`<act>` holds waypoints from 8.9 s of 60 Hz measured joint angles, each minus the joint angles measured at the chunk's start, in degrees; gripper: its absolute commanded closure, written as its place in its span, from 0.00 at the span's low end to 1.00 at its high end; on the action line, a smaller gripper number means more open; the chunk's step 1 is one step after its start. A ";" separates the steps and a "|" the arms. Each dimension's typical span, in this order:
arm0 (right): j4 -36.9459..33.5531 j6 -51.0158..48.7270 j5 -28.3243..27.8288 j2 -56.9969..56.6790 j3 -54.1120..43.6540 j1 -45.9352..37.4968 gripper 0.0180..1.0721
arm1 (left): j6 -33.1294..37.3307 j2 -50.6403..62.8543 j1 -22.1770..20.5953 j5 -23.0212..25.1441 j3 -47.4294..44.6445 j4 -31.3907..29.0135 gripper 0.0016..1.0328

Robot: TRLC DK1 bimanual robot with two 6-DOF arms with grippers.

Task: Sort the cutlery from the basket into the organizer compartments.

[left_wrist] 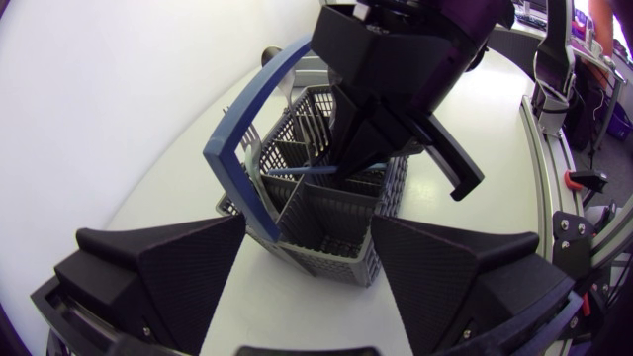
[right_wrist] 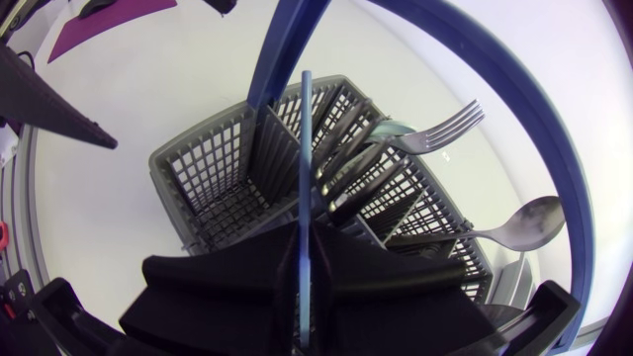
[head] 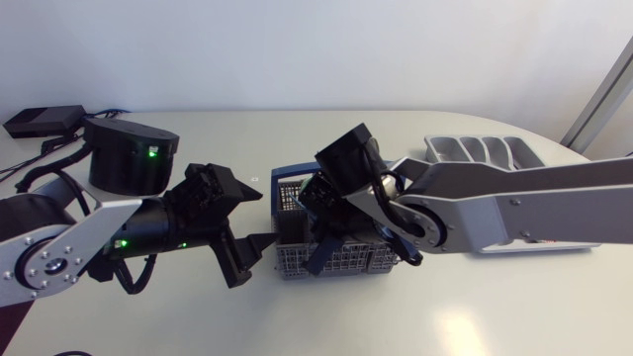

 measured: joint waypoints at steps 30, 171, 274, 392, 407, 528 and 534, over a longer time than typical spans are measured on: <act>-0.68 -2.58 -0.15 -11.23 -7.28 3.32 0.94 | -0.02 0.00 -1.46 -0.24 0.02 -0.13 0.15; -22.43 -0.61 -15.12 13.66 19.85 -55.91 0.94 | 0.20 -5.90 -5.27 2.78 0.74 -13.22 0.15; -17.25 7.02 -37.88 18.51 23.98 -42.99 0.94 | 1.68 4.94 -7.89 4.98 -6.67 -0.42 0.97; -9.29 5.22 -14.36 -17.42 0.77 -4.04 0.61 | 3.19 0.42 9.05 6.84 -7.65 7.21 0.55; 1.79 5.18 -9.38 -10.21 0.77 0.20 0.61 | 3.43 2.16 11.72 9.94 -7.76 9.88 0.55; 30.62 3.26 6.95 1.92 -2.67 5.86 0.56 | 3.41 7.85 15.74 15.06 -7.74 15.41 0.45; 30.67 2.73 7.28 1.20 -5.18 5.86 0.54 | 3.41 7.85 15.78 15.06 -7.74 15.41 0.45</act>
